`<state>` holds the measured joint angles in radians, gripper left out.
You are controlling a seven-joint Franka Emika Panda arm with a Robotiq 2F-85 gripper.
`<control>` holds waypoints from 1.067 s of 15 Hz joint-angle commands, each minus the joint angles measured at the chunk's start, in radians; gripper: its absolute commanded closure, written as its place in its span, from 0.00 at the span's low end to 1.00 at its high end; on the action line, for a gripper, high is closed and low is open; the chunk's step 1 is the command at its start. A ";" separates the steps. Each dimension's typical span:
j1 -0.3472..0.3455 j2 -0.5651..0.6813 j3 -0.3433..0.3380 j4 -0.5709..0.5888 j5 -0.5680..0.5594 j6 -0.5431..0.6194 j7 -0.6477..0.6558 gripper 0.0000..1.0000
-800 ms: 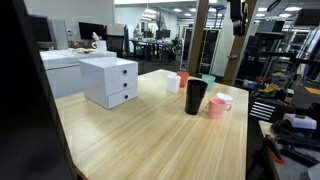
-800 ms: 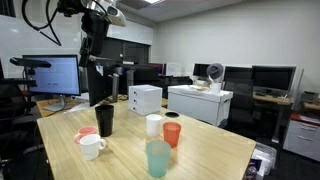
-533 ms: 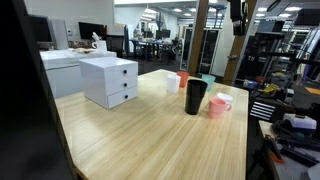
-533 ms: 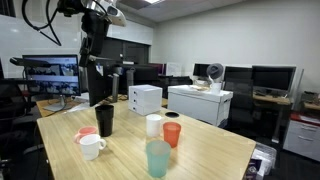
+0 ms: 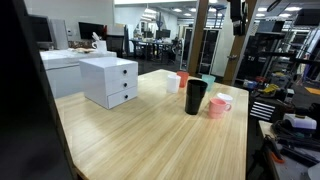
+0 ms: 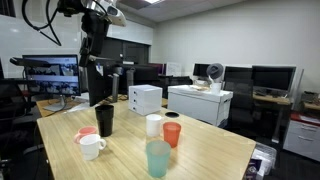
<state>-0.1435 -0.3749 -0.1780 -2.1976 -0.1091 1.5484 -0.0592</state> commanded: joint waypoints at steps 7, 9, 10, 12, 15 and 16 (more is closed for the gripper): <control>0.005 0.008 -0.002 -0.071 0.001 0.124 -0.039 0.00; 0.005 0.012 -0.001 -0.092 -0.007 0.179 -0.052 0.00; 0.005 0.016 -0.003 -0.101 -0.003 0.206 -0.062 0.00; 0.005 0.016 -0.007 -0.119 0.001 0.254 -0.080 0.00; 0.004 0.013 -0.015 -0.152 0.003 0.330 -0.116 0.00; 0.002 0.013 -0.020 -0.165 0.002 0.355 -0.130 0.00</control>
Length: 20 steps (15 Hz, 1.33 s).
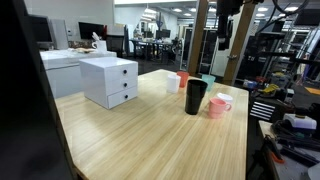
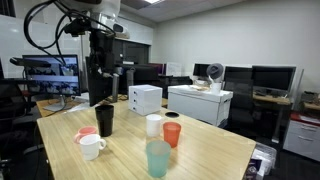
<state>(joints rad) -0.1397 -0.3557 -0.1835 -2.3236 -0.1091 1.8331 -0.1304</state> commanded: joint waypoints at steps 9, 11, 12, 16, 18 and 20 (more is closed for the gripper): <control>-0.079 -0.041 -0.046 -0.250 -0.044 0.294 0.020 0.00; -0.109 -0.043 -0.044 -0.314 -0.073 0.357 0.063 0.00; -0.123 -0.039 -0.044 -0.338 -0.082 0.384 0.085 0.00; -0.172 -0.016 -0.034 -0.419 -0.137 0.491 0.184 0.00; -0.184 0.002 -0.030 -0.437 -0.142 0.526 0.230 0.00; -0.191 0.017 -0.027 -0.447 -0.138 0.549 0.262 0.00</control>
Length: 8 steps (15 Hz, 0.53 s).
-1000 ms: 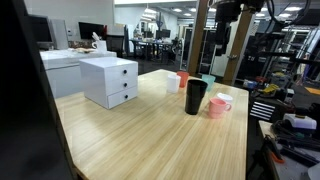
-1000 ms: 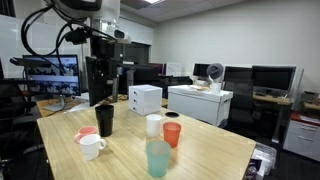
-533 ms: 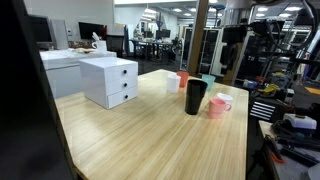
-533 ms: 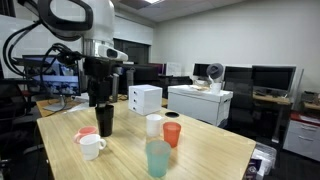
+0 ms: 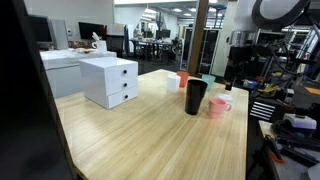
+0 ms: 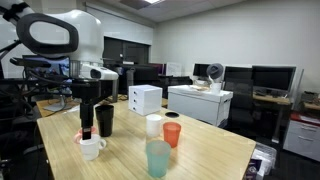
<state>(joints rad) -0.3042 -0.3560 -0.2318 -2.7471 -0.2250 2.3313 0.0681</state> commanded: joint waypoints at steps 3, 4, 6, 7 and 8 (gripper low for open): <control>-0.036 0.044 0.024 -0.026 -0.022 0.069 0.102 0.00; -0.038 0.053 0.024 -0.026 -0.024 0.071 0.114 0.00; -0.044 0.080 0.023 -0.021 -0.031 0.082 0.136 0.00; -0.046 0.093 0.024 -0.019 -0.032 0.089 0.147 0.00; -0.046 0.108 0.025 -0.013 -0.035 0.099 0.157 0.00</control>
<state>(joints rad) -0.3280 -0.2936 -0.2250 -2.7626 -0.2273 2.3823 0.1699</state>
